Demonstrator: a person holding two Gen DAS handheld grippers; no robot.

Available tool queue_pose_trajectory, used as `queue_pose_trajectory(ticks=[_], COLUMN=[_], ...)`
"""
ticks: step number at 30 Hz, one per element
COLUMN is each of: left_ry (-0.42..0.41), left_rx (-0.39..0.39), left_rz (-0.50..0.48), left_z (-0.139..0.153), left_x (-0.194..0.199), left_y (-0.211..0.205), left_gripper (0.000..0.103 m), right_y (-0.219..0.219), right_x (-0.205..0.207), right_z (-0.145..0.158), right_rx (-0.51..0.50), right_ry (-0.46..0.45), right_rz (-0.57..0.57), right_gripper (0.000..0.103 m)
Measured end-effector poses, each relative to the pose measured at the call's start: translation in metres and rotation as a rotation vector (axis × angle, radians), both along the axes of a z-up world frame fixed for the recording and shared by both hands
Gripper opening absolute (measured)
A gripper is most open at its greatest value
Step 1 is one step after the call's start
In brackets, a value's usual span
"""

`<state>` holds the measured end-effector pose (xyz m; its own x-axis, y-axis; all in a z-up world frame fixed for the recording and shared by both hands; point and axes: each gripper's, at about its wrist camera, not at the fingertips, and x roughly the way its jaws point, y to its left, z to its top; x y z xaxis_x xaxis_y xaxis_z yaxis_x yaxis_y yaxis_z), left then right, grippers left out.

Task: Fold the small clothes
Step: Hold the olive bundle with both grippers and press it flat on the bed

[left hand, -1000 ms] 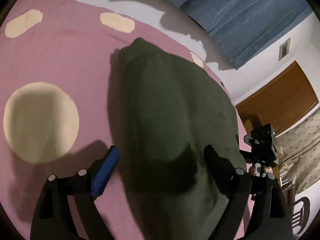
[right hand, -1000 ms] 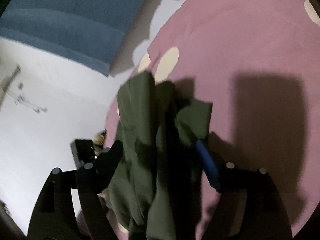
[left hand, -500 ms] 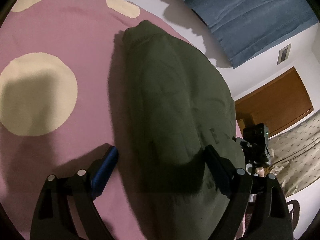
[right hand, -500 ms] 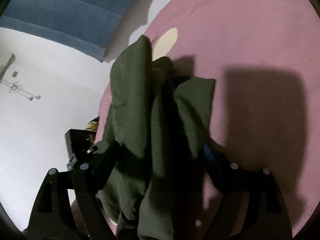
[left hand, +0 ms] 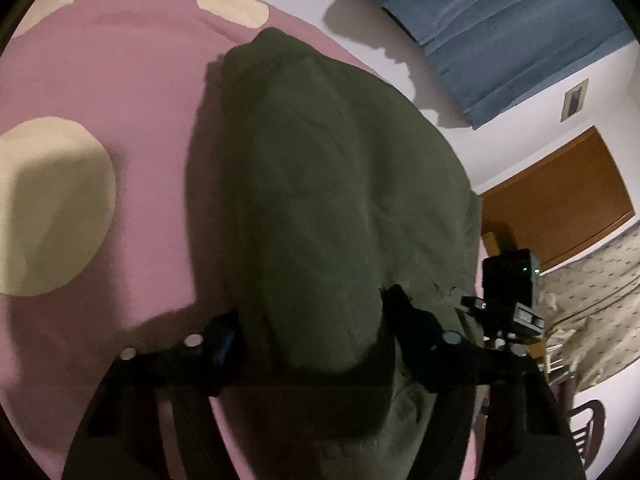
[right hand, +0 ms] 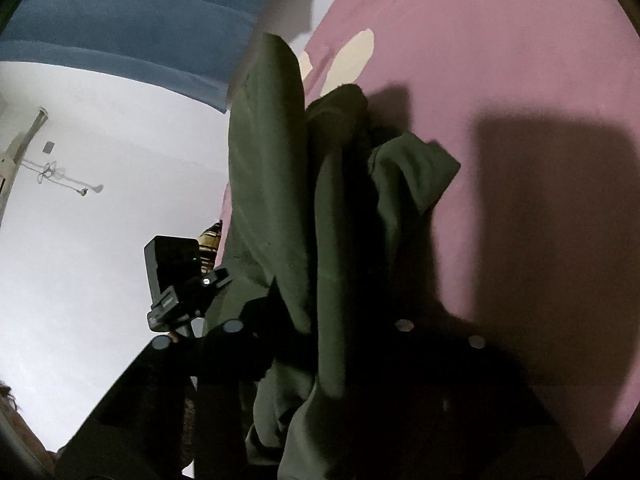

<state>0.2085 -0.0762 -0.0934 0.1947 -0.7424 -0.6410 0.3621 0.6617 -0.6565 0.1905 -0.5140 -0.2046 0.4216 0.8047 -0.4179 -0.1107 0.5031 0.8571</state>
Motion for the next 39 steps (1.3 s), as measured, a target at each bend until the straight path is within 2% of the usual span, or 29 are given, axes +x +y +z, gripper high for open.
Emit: queue_pose_trajectory(ticks=[2,11,30,39], left_ry=[-0.008,-0.067,-0.094,-0.1], left_rx=[0.009,0.07,0.131,0.142], left_rz=[0.007,0.011,0.062,0.096], left_z=[0.003,0.02,0.037,0.039], left_x=[-0.001,-0.011,-0.018,-0.023], left_y=[0.001,-0.005,0.034,0.054], left_gripper=[0.058,0.053,0.052,0.052], right_y=[0.0,0.002,0.029,0.019], right_x=[-0.004,-0.005,-0.003,0.014], right_z=[0.003,0.011,0.012,0.009], right_rx=[-0.005,-0.018,-0.019,-0.005], right_ry=[-0.012,-0.034,-0.041,-0.031], right_rz=[-0.006,-0.044,-0.001,0.036], right_gripper=[0.029,0.026,0.024,0.025])
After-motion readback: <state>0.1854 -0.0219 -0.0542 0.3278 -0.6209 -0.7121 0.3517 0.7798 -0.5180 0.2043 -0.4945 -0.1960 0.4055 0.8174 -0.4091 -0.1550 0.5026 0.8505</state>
